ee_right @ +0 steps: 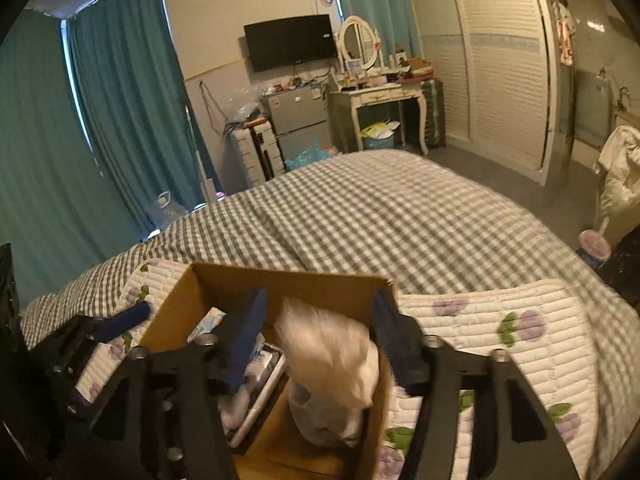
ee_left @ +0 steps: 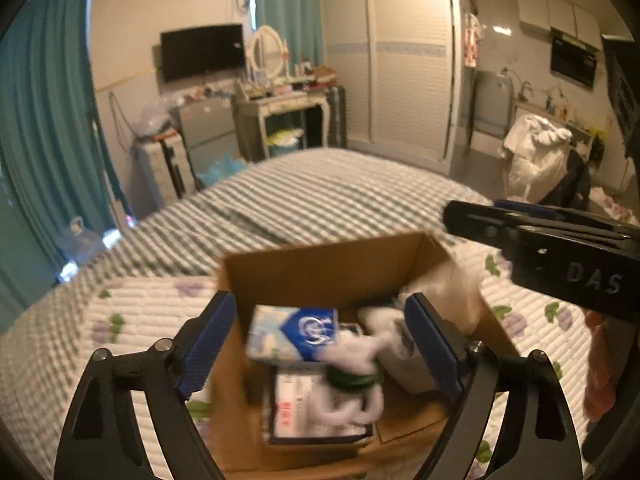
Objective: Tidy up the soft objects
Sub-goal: 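Carry the toy and lace item into the box and open both tools, then grasp the white mask with the left tool while the right tool grasps the white glove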
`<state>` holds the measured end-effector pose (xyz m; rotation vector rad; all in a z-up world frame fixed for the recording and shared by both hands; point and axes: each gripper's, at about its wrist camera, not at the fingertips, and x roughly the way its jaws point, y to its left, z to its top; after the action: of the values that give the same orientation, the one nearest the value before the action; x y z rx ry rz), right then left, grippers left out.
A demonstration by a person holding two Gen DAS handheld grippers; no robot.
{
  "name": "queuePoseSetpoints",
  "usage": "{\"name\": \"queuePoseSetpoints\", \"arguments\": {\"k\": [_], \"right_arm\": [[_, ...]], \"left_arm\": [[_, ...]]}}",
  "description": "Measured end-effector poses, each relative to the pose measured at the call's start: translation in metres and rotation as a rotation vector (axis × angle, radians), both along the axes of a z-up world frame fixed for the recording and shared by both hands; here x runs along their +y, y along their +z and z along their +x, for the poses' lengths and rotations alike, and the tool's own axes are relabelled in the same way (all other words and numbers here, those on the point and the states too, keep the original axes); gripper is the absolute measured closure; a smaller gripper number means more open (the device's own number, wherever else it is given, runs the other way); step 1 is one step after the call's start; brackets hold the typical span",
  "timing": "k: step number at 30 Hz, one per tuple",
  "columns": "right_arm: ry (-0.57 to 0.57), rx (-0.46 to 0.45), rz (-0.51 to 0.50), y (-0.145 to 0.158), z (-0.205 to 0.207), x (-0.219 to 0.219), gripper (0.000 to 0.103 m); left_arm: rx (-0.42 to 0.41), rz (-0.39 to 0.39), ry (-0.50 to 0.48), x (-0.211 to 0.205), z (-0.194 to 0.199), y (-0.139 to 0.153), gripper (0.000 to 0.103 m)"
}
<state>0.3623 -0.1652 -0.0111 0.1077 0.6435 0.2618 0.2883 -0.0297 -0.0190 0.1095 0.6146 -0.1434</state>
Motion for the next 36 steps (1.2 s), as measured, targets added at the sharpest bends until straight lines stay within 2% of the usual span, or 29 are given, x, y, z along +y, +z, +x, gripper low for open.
{"name": "queuePoseSetpoints", "arguments": {"k": [6,10,12,15,19,22,26,31,36], "right_arm": [[-0.015,-0.094,-0.018,0.072,-0.052,-0.012,0.029],[-0.028,-0.153,-0.058,0.118,-0.101,-0.016,0.018],[-0.023,-0.179,-0.091,0.139,-0.133,-0.017,0.015],[-0.031,-0.204,-0.137,0.155,-0.171,-0.017,0.007],[-0.026,-0.236,-0.142,0.162,-0.224,-0.021,0.0],[-0.019,-0.181,-0.178,0.149,-0.252,-0.022,0.0],[0.01,-0.158,-0.193,0.114,-0.278,-0.02,0.0],[0.069,-0.113,-0.239,0.042,-0.285,-0.004,0.0],[0.112,0.039,-0.227,-0.045,-0.259,0.008,0.0]], "left_arm": [[-0.077,0.006,0.031,0.012,-0.041,0.057,0.014],[-0.156,0.009,0.036,0.017,-0.09,0.1,0.001],[-0.193,0.011,0.037,0.018,-0.117,0.116,0.0],[-0.216,0.024,0.029,0.02,-0.145,0.131,0.0],[-0.243,0.058,0.033,0.024,-0.185,0.14,0.0],[-0.231,0.069,0.035,0.026,-0.203,0.135,0.0],[-0.176,0.065,0.035,0.028,-0.216,0.108,0.0],[-0.078,0.042,0.055,0.031,-0.218,0.046,0.0],[0.002,0.094,0.06,0.033,-0.202,-0.015,0.0]]}}
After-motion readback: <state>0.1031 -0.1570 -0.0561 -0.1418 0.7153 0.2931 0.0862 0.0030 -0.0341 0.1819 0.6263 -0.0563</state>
